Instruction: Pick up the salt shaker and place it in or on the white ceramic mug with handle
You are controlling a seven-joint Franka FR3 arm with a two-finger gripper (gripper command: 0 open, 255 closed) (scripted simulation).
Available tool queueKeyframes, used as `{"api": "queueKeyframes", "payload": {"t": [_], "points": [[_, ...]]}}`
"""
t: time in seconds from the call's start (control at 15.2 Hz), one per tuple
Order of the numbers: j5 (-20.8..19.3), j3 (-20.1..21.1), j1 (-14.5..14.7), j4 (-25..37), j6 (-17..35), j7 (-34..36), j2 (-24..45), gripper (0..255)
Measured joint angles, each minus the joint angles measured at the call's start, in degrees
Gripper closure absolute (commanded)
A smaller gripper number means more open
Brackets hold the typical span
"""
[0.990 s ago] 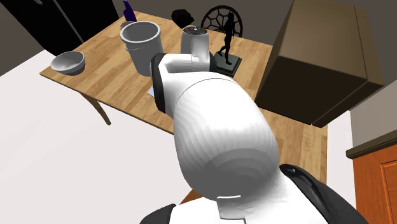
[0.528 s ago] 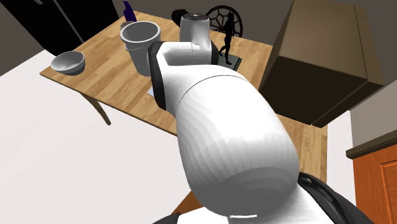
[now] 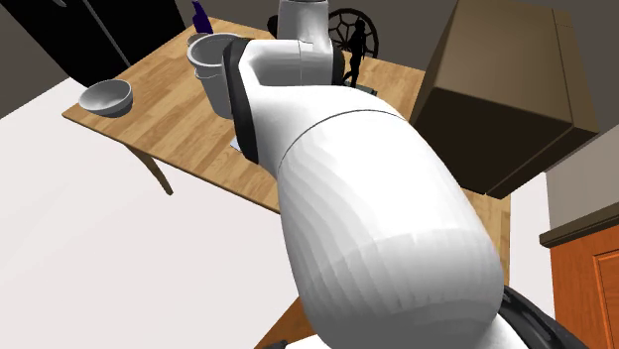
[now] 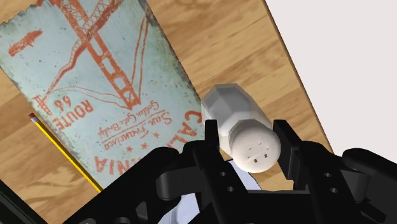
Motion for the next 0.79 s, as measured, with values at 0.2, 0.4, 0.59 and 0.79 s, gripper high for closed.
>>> {"api": "queueKeyframes", "payload": {"t": [0.2,0.4,0.59,0.79], "points": [[0.0,-0.1,-0.1,2.3,-2.3,0.1,0.1,255],[-0.3,-0.1,0.0,4.5,-4.6,0.5,-0.2,255],[-1.5,-0.5,-0.4,3.5,-5.7,0.0,-2.5,255],[-4.1,-1.3,-1.0,-0.9,-5.7,-0.8,-7.6,255]]}}
